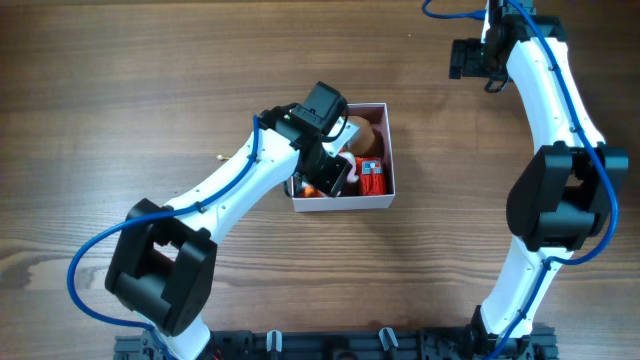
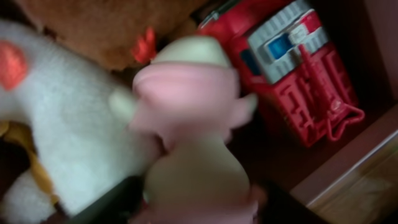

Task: Pack container
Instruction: 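Lower the pink plush into the box and open the left gripper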

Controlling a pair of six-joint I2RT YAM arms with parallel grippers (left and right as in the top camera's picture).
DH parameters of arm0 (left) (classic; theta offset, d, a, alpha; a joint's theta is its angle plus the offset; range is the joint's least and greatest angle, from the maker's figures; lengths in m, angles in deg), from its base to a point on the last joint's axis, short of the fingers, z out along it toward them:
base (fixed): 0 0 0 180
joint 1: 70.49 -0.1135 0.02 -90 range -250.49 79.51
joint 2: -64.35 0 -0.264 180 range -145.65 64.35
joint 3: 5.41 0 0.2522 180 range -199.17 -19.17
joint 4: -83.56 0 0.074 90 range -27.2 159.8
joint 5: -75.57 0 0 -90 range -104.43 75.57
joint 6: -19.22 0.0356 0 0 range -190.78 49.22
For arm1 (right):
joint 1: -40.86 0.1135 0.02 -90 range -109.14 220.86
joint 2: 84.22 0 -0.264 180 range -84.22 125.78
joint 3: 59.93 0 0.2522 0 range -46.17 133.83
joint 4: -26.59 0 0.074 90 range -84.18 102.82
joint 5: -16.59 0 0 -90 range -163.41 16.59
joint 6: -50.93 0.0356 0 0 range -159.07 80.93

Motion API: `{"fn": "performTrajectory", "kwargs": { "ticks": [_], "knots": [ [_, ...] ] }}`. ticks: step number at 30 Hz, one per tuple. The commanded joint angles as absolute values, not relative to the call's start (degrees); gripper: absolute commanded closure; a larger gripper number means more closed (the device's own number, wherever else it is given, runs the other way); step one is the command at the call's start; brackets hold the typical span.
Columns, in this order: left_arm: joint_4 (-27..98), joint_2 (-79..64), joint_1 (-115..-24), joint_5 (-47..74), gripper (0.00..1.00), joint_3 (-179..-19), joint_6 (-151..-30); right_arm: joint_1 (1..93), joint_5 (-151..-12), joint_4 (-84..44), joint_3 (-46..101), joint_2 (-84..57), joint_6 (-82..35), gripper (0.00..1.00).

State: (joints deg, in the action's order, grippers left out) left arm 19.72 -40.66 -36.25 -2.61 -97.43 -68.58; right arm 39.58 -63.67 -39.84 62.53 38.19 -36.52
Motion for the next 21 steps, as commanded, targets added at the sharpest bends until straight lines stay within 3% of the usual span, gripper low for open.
{"fn": "performTrajectory", "kwargs": {
  "ticks": [1, 7, 14, 18, 21],
  "knots": [
    [20.3, -41.1, -36.1, -3.0, 0.27, -97.1, -66.9, 39.9, -62.7, -39.7, 63.8, 36.2, -36.1, 0.01],
    [20.8, -41.0, -36.1, -3.0, 0.28, -97.5, -66.9, 39.9, -62.7, -39.7, 63.8, 36.2, -36.1, 0.00],
    [20.7, -40.6, -36.6, -11.0, 0.43, -104.4, -67.8, 39.9, -62.7, -39.7, 63.7, 36.2, -36.1, 0.00],
    [18.6, -40.6, -41.1, -13.0, 0.42, -108.1, -81.8, 39.9, -62.7, -39.7, 63.7, 36.2, -36.1, 0.00],
    [15.4, -40.5, -46.1, -11.6, 0.31, -108.5, -90.7, 39.9, -62.7, -39.7, 63.7, 36.2, -36.1, 0.01]
  ]
}}
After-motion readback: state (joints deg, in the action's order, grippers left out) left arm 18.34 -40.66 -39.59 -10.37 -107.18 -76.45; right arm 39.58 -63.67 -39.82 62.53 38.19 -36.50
